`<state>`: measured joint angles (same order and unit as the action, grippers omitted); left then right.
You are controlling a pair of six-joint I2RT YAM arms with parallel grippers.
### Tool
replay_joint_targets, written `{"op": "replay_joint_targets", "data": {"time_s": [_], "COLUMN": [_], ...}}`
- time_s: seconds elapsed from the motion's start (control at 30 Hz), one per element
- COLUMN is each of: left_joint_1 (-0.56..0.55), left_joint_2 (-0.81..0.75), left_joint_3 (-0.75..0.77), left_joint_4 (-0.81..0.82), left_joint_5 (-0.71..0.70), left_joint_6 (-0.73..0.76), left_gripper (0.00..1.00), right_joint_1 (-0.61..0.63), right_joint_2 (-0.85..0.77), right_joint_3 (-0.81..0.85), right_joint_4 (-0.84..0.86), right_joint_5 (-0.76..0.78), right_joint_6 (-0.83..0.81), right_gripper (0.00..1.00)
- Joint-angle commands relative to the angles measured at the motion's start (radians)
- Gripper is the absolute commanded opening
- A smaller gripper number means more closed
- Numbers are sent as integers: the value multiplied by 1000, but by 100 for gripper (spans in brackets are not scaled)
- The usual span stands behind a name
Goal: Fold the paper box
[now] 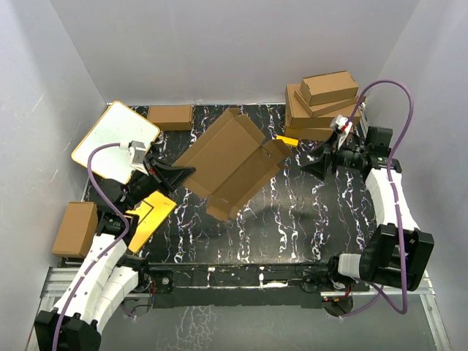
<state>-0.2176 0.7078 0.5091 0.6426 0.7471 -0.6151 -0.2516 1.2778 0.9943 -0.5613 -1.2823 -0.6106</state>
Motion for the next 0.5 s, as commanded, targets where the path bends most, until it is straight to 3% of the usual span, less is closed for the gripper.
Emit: {"op": "replay_joint_targets", "data": {"time_s": [0.0, 0.2, 0.3, 0.47], "left_joint_1": [3, 3, 4, 3], "left_joint_2": [4, 28, 42, 60], "left_joint_3": [40, 8, 5, 7], "left_joint_4": [27, 187, 229, 255], "left_joint_5": [68, 102, 100, 85], "left_joint_6": [-2, -94, -126, -162], "left_gripper": [0, 0, 0, 0], "right_joint_1": [-3, -3, -3, -5], "right_joint_2": [20, 103, 94, 85], "right_joint_3": [4, -39, -76, -101], "right_joint_4": [373, 471, 513, 520], "right_joint_5": [132, -26, -43, -124], "right_joint_6": [330, 415, 429, 426], "right_gripper": [71, 48, 32, 31]}}
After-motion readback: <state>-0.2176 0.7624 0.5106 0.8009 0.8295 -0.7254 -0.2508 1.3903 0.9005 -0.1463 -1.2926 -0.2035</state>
